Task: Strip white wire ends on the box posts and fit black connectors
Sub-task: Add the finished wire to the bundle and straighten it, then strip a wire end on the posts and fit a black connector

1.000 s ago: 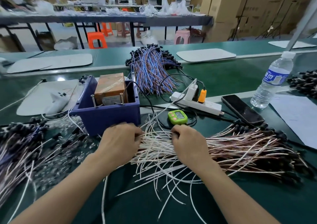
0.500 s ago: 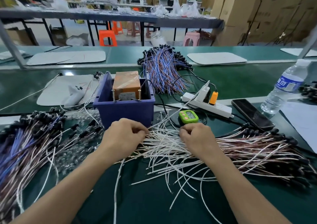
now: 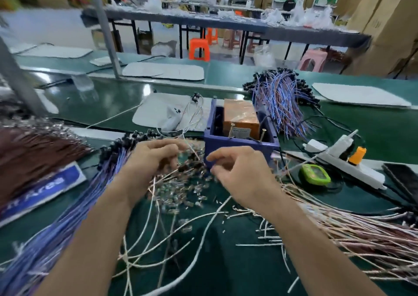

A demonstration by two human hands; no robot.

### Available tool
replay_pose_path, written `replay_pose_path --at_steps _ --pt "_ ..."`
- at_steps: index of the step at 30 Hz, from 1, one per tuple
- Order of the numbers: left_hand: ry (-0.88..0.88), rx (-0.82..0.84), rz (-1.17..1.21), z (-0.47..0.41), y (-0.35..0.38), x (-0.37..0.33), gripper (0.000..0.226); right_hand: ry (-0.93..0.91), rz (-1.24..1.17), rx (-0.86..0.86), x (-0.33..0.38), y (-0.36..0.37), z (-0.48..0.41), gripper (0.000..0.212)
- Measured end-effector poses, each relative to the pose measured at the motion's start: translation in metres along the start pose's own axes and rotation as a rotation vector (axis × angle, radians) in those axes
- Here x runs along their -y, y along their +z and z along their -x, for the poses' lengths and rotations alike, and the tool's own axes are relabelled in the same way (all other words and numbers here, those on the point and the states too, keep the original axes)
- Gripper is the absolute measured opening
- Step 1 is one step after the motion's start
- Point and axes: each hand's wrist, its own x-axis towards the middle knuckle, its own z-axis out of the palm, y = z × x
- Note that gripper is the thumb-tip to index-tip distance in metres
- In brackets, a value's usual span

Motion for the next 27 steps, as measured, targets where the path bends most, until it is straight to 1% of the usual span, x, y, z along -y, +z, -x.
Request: replay_pose_path --at_steps 1,2,4,6,8,10,12,14,15,17,20,22,23,25,27 --pt "0.000 -0.114 -0.012 0.000 -0.007 0.004 0.025 -0.007 0.009 0.066 0.008 0.011 -0.006 0.020" --pt "0.002 -0.187 -0.039 0.002 -0.013 0.007 0.029 -0.010 0.031 0.136 0.015 0.021 -0.012 0.022" --pt "0.019 -0.253 -0.090 0.004 -0.025 0.009 0.029 -0.022 0.101 0.260 0.027 0.044 -0.023 0.028" --pt "0.040 -0.318 -0.075 0.006 -0.036 0.006 0.028 -0.016 0.163 0.344 0.038 0.065 -0.036 0.037" --pt "0.068 -0.403 0.051 0.007 -0.045 0.004 0.031 -0.015 0.225 0.415 0.045 0.084 -0.048 0.053" --pt "0.094 -0.479 0.206 0.010 -0.054 0.004 0.029 -0.032 0.302 0.483 0.050 0.099 -0.056 0.071" --pt "0.113 -0.525 0.306 0.017 -0.064 0.008 0.031 -0.058 0.336 0.518 0.051 0.109 -0.059 0.079" --pt "0.121 -0.555 0.321 0.025 -0.071 0.012 0.035 -0.135 0.383 0.505 0.051 0.116 -0.060 0.074" --pt "0.121 -0.565 0.268 0.029 -0.074 0.014 0.036 -0.187 0.418 0.483 0.051 0.119 -0.060 0.069" --pt "0.112 -0.552 0.064 0.036 -0.076 0.016 0.036 -0.287 0.487 0.437 0.054 0.121 -0.060 0.053" --pt "0.087 -0.448 -0.259 0.046 -0.073 0.023 0.032 -0.358 0.549 0.406 0.061 0.117 -0.059 0.036" --pt "0.079 -0.368 -0.437 0.053 -0.063 0.026 0.018 -0.333 0.517 0.359 0.066 0.110 -0.055 0.028" --pt "0.069 -0.325 -0.504 0.055 -0.057 0.027 0.016 -0.308 0.500 0.329 0.069 0.105 -0.052 0.025" --pt "0.063 -0.230 -0.543 0.057 -0.043 0.031 0.026 -0.261 0.481 0.275 0.072 0.094 -0.045 0.017" --pt "0.028 -0.159 -0.479 0.058 -0.032 0.031 0.030 -0.238 0.457 0.219 0.071 0.083 -0.037 0.013"
